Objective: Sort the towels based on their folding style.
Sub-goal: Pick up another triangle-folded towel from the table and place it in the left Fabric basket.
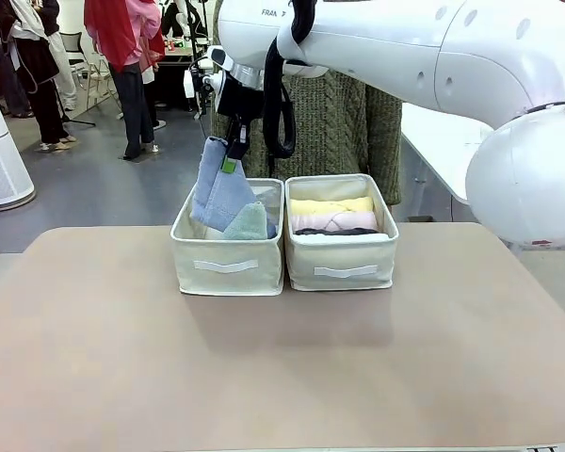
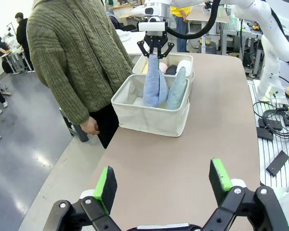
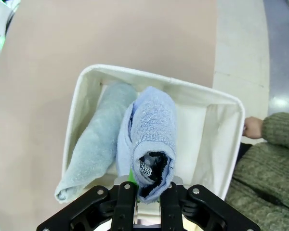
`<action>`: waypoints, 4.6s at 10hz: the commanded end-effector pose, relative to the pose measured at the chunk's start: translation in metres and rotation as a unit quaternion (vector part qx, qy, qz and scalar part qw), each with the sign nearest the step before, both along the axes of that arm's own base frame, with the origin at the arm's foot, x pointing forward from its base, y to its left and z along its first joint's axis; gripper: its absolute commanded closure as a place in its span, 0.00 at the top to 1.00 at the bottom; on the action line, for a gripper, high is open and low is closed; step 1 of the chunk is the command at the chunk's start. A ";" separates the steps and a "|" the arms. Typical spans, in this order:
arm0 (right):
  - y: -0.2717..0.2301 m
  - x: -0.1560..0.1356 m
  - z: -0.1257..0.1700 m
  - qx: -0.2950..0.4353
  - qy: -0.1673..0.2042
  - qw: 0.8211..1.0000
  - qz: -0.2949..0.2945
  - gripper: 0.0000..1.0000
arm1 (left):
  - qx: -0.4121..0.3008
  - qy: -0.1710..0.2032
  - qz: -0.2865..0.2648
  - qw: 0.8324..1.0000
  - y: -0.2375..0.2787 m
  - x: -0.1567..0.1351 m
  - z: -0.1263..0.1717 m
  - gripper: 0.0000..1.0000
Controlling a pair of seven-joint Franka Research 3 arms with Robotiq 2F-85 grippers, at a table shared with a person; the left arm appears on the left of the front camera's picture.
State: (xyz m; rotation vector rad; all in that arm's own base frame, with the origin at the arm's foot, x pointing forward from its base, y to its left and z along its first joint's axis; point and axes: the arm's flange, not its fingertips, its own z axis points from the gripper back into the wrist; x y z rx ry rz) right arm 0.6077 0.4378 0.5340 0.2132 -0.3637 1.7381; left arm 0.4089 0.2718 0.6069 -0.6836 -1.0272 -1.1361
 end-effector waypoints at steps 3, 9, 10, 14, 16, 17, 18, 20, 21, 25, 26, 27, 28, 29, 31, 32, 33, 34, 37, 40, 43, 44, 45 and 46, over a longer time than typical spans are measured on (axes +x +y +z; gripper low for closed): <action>0.011 0.015 -0.012 -0.011 0.040 0.999 -0.011 0.17 | 0.000 -0.002 0.001 1.000 0.000 -0.002 0.001 1.00; 0.022 0.018 -0.039 -0.025 0.070 0.997 0.001 0.17 | 0.000 -0.002 0.001 1.000 0.000 -0.002 0.001 1.00; 0.024 0.019 -0.044 -0.032 0.079 0.996 0.005 0.17 | 0.000 -0.002 0.001 1.000 0.000 -0.002 0.001 1.00; 0.026 0.020 -0.054 -0.031 0.094 0.995 0.010 0.17 | 0.000 -0.002 0.001 1.000 0.000 -0.002 0.001 1.00; 0.027 0.020 -0.054 -0.029 0.096 0.995 0.013 0.17 | 0.000 -0.002 0.001 1.000 0.000 -0.002 0.001 1.00; 0.027 0.019 -0.055 -0.030 0.096 0.995 0.014 0.17 | 0.000 -0.002 0.001 1.000 0.000 -0.002 0.001 1.00; 0.027 0.020 -0.057 -0.032 0.096 0.995 0.014 0.17 | 0.000 -0.002 0.001 1.000 0.000 -0.002 0.001 1.00; 0.029 0.022 -0.068 -0.040 0.092 0.995 0.011 0.17 | 0.000 -0.002 0.001 1.000 0.000 -0.002 0.001 1.00; 0.030 0.023 -0.071 -0.042 0.091 0.995 0.013 0.17 | 0.000 -0.002 0.001 1.000 0.000 -0.002 0.001 1.00; 0.036 0.021 -0.080 -0.051 0.098 0.994 0.020 0.17 | 0.000 -0.002 0.001 1.000 0.000 -0.002 0.001 1.00; 0.036 0.020 -0.080 -0.051 0.096 0.994 0.022 0.17 | 0.000 -0.002 0.001 1.000 0.000 -0.002 0.001 1.00; 0.036 0.020 -0.078 -0.047 0.094 0.994 0.022 0.20 | 0.000 -0.002 0.001 1.000 0.000 -0.002 0.001 1.00; 0.036 0.020 -0.077 -0.044 0.093 0.994 0.023 0.35 | 0.000 -0.002 0.001 1.000 0.000 -0.002 0.001 1.00; 0.037 0.021 -0.076 -0.044 0.091 0.995 0.024 0.40 | 0.000 -0.002 0.001 1.000 0.000 -0.002 0.001 1.00; 0.037 0.022 -0.075 -0.043 0.090 0.995 0.024 0.60 | 0.000 -0.002 0.001 1.000 0.000 -0.002 0.001 1.00; 0.037 0.023 -0.075 -0.042 0.089 0.995 0.024 0.48 | 0.000 -0.002 0.001 1.000 0.000 -0.002 0.001 1.00; 0.036 0.023 -0.075 -0.041 0.089 0.995 0.024 0.80 | 0.000 -0.002 0.001 1.000 0.000 -0.002 0.001 1.00; 0.036 0.023 -0.074 -0.039 0.089 0.995 0.024 0.68 | 0.000 -0.002 0.001 1.000 0.000 -0.002 0.001 1.00; 0.036 0.024 -0.072 -0.035 0.088 0.995 0.024 1.00 | 0.000 -0.002 0.001 1.000 0.000 -0.002 0.001 1.00; 0.036 0.025 -0.070 -0.031 0.085 0.996 0.022 1.00 | 0.000 -0.002 0.001 1.000 0.000 -0.002 0.001 1.00; 0.036 0.025 -0.068 -0.031 0.081 0.996 0.017 1.00 | 0.000 -0.002 0.001 1.000 0.000 -0.002 0.001 1.00; 0.036 0.024 -0.066 -0.030 0.079 0.996 0.018 1.00 | 0.000 -0.002 0.001 1.000 0.000 -0.002 0.001 1.00; 0.036 0.025 -0.063 -0.028 0.076 0.997 0.017 1.00 | 0.000 -0.002 0.001 1.000 0.000 -0.002 0.001 1.00; 0.035 0.025 -0.057 -0.027 0.071 0.997 0.015 1.00 | 0.000 -0.002 0.001 1.000 0.000 -0.002 0.001 1.00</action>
